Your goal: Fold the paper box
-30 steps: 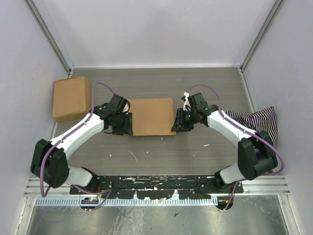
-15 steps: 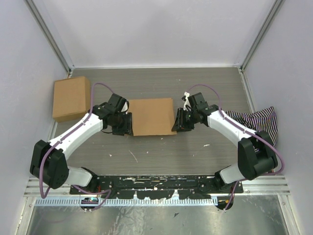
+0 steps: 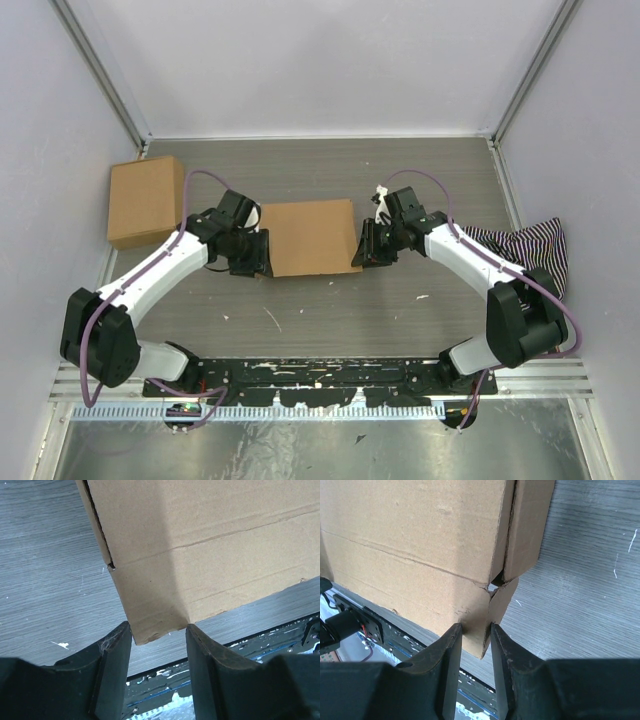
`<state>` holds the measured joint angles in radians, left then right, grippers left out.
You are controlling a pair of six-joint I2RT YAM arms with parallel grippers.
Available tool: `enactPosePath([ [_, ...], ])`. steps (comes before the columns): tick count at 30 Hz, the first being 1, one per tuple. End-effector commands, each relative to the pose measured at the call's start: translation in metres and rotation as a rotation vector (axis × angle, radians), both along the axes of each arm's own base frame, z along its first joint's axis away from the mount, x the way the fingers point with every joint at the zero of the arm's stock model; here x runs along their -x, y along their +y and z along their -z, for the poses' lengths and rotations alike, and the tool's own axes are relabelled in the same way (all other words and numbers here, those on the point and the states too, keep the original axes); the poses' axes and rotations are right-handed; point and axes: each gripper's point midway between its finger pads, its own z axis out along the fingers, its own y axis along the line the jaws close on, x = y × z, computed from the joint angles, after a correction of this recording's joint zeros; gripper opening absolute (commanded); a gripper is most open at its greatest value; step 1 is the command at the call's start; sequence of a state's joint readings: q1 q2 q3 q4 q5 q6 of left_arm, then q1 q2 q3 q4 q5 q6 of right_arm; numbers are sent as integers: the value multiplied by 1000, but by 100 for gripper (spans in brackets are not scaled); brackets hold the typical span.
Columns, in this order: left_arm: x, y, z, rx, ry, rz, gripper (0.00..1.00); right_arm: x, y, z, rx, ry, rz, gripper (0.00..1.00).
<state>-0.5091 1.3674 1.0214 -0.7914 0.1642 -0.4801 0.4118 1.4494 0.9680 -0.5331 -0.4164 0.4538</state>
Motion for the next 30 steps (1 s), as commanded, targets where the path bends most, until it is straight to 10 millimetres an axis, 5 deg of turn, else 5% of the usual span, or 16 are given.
enactPosePath([
  [1, -6, -17, -22, 100, -35, 31, 53, -10, 13, -21, -58, -53, -28, 35],
  [30, -12, -10, 26, 45, 20, -7, 51, -16, 3, 21, 24, -63, -28, 32],
])
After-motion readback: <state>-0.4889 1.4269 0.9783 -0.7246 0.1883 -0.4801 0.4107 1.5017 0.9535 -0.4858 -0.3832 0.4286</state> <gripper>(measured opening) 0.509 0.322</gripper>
